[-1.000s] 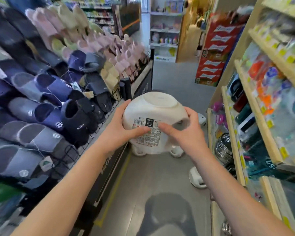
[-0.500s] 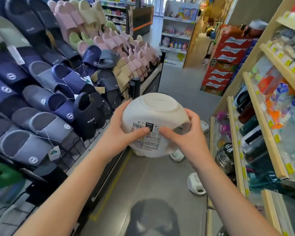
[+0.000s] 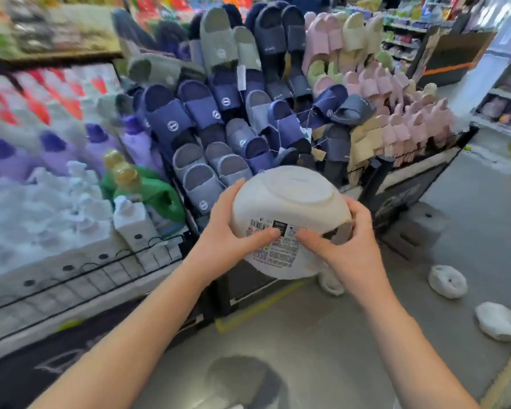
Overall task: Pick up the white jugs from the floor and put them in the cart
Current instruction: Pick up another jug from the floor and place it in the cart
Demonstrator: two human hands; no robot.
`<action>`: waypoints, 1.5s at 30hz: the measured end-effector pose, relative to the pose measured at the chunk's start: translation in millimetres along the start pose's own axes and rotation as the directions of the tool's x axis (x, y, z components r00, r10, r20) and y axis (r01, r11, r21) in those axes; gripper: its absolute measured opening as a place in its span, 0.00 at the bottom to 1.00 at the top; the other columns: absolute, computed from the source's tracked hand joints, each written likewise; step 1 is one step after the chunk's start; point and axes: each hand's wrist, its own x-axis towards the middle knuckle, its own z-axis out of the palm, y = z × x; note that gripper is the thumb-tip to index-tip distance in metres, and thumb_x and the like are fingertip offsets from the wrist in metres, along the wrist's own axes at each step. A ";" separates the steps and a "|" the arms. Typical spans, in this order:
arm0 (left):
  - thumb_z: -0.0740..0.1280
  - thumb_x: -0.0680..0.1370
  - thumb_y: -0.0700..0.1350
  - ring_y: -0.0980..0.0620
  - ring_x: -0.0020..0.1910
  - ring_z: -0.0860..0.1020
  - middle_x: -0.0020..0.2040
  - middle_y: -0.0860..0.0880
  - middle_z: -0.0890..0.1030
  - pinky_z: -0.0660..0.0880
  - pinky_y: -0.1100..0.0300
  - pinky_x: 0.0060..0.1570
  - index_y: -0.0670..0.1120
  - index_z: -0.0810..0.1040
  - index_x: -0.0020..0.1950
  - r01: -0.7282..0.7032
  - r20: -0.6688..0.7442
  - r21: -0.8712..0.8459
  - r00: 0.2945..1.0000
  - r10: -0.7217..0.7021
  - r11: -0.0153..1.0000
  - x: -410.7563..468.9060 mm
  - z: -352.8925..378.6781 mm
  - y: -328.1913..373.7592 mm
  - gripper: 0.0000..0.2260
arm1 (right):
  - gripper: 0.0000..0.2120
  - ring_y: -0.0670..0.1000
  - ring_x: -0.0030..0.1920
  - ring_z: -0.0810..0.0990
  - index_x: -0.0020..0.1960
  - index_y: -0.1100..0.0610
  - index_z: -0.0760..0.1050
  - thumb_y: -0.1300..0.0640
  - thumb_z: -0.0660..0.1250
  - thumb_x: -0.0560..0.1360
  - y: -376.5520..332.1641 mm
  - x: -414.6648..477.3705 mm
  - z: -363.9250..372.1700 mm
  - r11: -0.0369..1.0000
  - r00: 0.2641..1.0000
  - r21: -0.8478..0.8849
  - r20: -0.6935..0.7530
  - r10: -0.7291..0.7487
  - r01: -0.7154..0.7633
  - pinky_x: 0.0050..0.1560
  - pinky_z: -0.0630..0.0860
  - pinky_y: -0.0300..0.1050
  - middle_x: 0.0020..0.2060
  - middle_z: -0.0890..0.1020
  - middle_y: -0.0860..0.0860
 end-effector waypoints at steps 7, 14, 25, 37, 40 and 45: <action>0.80 0.63 0.63 0.65 0.68 0.74 0.74 0.59 0.71 0.77 0.53 0.68 0.68 0.60 0.78 0.099 -0.363 0.040 0.929 -0.078 0.994 -94.0 -63.6 7.6 0.48 | 0.47 0.24 0.57 0.74 0.73 0.46 0.66 0.44 0.82 0.58 -19.5 -10.2 75.8 0.992 0.928 0.090 0.356 -0.110 0.083 0.52 0.74 0.24 0.64 0.74 0.34; 0.81 0.65 0.64 0.60 0.71 0.73 0.76 0.58 0.69 0.77 0.52 0.69 0.66 0.60 0.79 0.214 -0.641 0.076 0.758 -0.117 0.974 -220.4 -131.5 5.3 0.48 | 0.53 0.27 0.61 0.73 0.75 0.43 0.66 0.38 0.81 0.53 -42.6 -74.4 177.8 0.987 0.772 0.153 0.622 -0.132 0.045 0.59 0.74 0.35 0.65 0.75 0.33; 0.80 0.64 0.65 0.57 0.73 0.72 0.77 0.60 0.66 0.76 0.47 0.70 0.71 0.60 0.77 0.316 -0.924 -0.017 0.358 -0.136 0.949 -462.8 -252.5 -8.9 0.46 | 0.43 0.19 0.52 0.72 0.72 0.41 0.66 0.53 0.85 0.66 -91.6 -251.7 379.9 0.981 0.392 0.184 0.900 -0.192 0.059 0.46 0.74 0.26 0.60 0.74 0.29; 0.81 0.63 0.66 0.58 0.74 0.70 0.77 0.60 0.64 0.72 0.45 0.73 0.74 0.59 0.75 0.393 -0.991 -0.091 0.052 -0.121 0.915 -754.6 -428.4 -12.0 0.47 | 0.47 0.25 0.59 0.75 0.68 0.35 0.67 0.43 0.86 0.55 -171.5 -533.3 601.6 0.963 0.081 0.268 0.961 -0.264 -0.037 0.55 0.74 0.31 0.62 0.75 0.30; 0.81 0.63 0.63 0.56 0.73 0.70 0.76 0.60 0.65 0.73 0.44 0.72 0.75 0.59 0.74 0.388 -0.993 -0.107 -0.003 -0.115 0.915 -805.9 -461.7 -5.5 0.45 | 0.53 0.22 0.57 0.74 0.71 0.38 0.66 0.40 0.89 0.52 -192.1 -584.8 641.4 0.960 0.031 0.276 0.961 -0.274 -0.052 0.55 0.73 0.35 0.61 0.76 0.29; 0.81 0.64 0.63 0.57 0.74 0.70 0.76 0.61 0.65 0.73 0.45 0.72 0.72 0.60 0.76 0.398 -0.993 -0.106 -0.085 -0.079 0.911 -876.8 -514.4 -3.2 0.46 | 0.51 0.25 0.56 0.76 0.73 0.41 0.68 0.43 0.83 0.52 -220.0 -659.6 706.7 0.953 -0.050 0.285 0.955 -0.291 -0.103 0.57 0.75 0.41 0.56 0.78 0.26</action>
